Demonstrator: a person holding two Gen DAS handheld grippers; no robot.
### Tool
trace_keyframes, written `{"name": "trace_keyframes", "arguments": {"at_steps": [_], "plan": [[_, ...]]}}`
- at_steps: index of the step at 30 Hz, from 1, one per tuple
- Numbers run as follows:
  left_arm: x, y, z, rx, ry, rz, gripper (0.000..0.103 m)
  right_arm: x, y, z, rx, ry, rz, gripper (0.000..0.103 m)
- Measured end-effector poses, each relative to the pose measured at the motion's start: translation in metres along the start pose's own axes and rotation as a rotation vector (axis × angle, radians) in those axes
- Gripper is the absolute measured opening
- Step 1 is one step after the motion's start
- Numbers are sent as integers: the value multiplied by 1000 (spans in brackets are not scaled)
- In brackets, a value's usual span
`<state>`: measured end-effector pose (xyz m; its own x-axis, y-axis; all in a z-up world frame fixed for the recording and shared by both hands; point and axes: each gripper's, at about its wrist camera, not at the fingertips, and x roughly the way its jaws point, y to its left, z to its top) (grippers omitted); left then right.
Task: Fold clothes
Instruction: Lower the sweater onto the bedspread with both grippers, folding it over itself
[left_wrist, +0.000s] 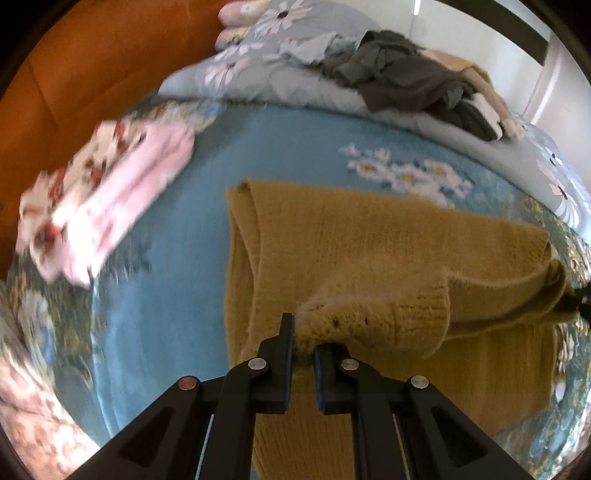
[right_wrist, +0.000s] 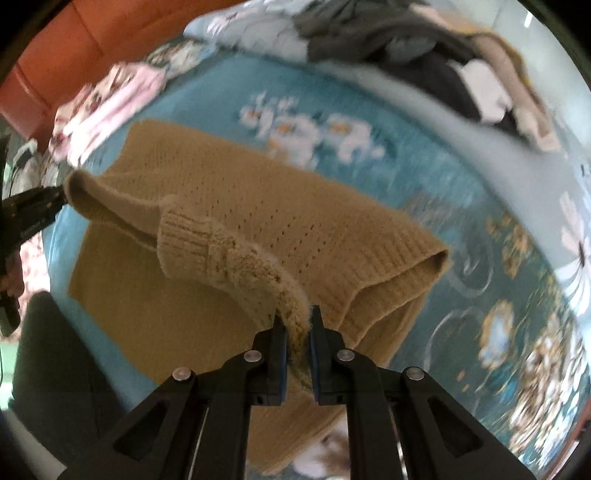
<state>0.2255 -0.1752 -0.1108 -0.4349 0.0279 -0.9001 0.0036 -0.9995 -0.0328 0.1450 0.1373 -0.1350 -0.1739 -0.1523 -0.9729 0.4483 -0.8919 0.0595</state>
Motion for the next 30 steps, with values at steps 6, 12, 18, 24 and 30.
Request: {"name": "trace_keyframes", "arguments": {"at_steps": [6,12,18,24,30], "plan": [[6,1,-21,-33,48,-5,13,26,28,-34,-71,84,-12,11],[3,10,-26,-96,85,-62,15,24,37,-51,-89,89,-16,14],[6,35,-45,-273,177,-148,33,16,39,-63,-98,94,-4,24],[13,65,-69,-503,247,-267,37,5,32,-82,-79,94,61,29],[30,75,-82,-734,264,-460,43,-1,-26,-93,272,31,206,29]]}}
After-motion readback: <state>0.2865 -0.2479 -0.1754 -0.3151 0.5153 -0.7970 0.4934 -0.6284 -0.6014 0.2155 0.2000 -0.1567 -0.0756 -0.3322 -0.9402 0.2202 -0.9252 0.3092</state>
